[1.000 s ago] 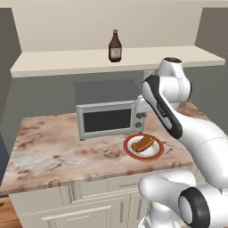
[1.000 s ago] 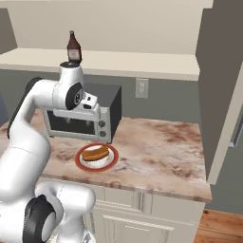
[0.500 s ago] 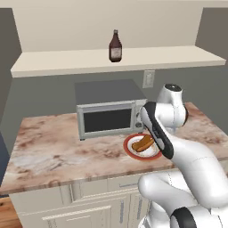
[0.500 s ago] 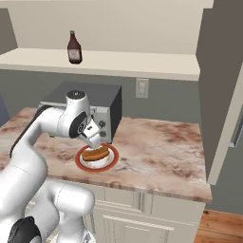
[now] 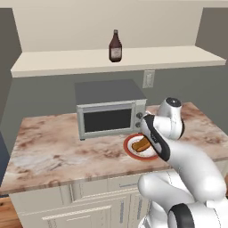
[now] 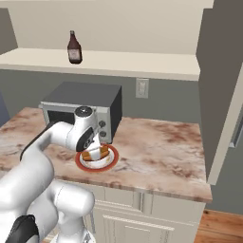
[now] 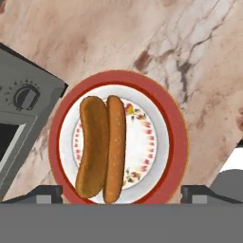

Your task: Move the hot dog bun to the plate on the dining table and place the condiment next to that plate. Then navigate to the fridge and take the sausage and place it on the plate as well.

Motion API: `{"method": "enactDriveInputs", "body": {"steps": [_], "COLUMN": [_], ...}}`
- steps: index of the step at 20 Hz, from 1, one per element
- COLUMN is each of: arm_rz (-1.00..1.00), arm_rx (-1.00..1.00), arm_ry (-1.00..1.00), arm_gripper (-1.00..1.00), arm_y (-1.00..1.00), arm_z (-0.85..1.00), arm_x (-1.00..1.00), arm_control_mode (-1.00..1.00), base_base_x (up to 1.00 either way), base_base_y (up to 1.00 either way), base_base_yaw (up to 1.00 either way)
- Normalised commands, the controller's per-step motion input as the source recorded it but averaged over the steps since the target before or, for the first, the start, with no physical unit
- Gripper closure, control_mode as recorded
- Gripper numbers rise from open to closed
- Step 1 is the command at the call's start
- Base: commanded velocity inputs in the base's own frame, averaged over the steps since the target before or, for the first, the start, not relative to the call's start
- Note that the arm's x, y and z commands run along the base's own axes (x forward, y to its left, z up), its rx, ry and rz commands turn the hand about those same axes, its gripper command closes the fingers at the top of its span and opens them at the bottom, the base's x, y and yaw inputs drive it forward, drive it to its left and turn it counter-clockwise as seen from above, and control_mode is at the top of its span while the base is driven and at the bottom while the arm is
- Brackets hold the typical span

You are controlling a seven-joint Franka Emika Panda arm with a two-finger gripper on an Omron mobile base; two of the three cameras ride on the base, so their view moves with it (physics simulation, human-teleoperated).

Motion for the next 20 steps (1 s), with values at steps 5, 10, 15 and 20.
{"method": "enactDriveInputs", "body": {"steps": [5, 10, 15, 20], "arm_rz": [-0.15, -0.03, -0.01, 0.0], "arm_rx": [0.0, 0.0, 0.0, 0.0], "arm_ry": [0.05, 0.02, 0.03, 0.05], "arm_gripper": [-1.0, -1.0, -1.0, -1.0], "arm_y": [0.01, 0.0, 0.0, 0.0], "arm_z": [-0.14, -0.33, -0.3, -0.24], "arm_x": [0.34, 0.16, 0.13, 0.22], "arm_control_mode": [-1.0, -1.0, -1.0, -1.0], "base_base_x": [0.0, 0.0, 0.0, 0.0], "base_base_y": [0.0, 0.0, 0.0, 0.0], "base_base_yaw": [0.0, 0.0, 0.0, 0.0]}}
